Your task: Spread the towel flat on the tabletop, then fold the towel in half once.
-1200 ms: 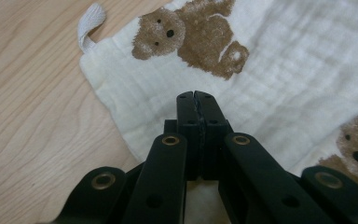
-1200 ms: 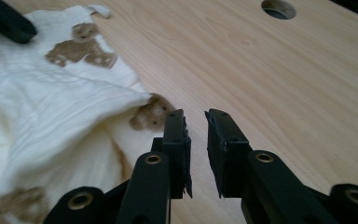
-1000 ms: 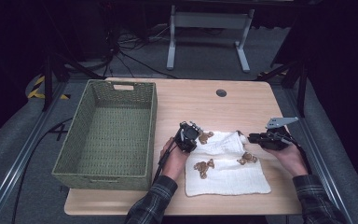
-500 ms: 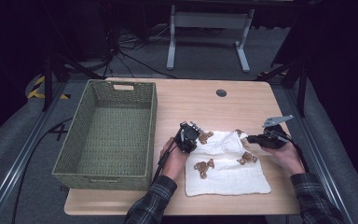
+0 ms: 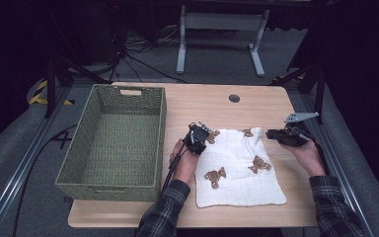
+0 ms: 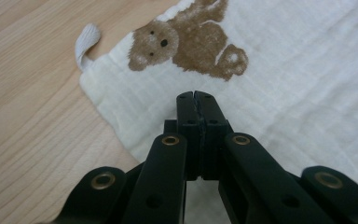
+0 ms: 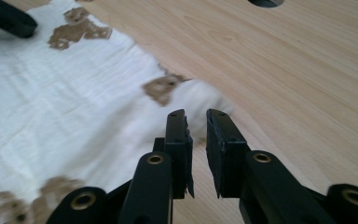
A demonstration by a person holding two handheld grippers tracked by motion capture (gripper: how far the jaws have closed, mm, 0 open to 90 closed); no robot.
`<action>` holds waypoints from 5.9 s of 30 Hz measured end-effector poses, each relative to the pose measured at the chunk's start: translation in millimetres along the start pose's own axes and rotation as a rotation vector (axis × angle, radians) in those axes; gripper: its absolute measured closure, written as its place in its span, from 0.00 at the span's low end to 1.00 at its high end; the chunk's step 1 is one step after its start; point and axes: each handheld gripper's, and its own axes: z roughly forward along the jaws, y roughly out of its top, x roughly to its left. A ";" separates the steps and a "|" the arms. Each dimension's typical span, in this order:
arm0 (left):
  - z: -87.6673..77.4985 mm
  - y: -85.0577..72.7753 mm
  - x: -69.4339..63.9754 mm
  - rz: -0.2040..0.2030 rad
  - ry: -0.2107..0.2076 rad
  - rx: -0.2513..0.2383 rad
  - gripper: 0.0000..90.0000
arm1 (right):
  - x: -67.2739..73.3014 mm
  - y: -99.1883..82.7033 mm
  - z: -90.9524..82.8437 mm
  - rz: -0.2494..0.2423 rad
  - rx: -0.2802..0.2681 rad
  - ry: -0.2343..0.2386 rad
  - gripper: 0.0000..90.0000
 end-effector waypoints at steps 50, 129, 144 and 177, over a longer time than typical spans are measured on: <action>16.8 14.4 46.4 -0.143 0.083 -0.021 0.56 | -19.9 0.7 60.3 0.002 0.074 -0.016 0.71; -107.7 -84.7 -64.6 0.082 -0.073 -0.037 0.97 | 88.0 -83.7 -82.1 -0.052 -0.004 0.204 1.00; -107.0 -94.4 -63.4 0.061 -0.176 -0.043 0.82 | 95.7 -95.9 -79.5 -0.054 0.048 0.226 0.89; -42.2 -52.0 -75.0 0.155 -0.308 -0.006 1.00 | 72.6 -97.5 -54.8 -0.054 0.168 0.130 1.00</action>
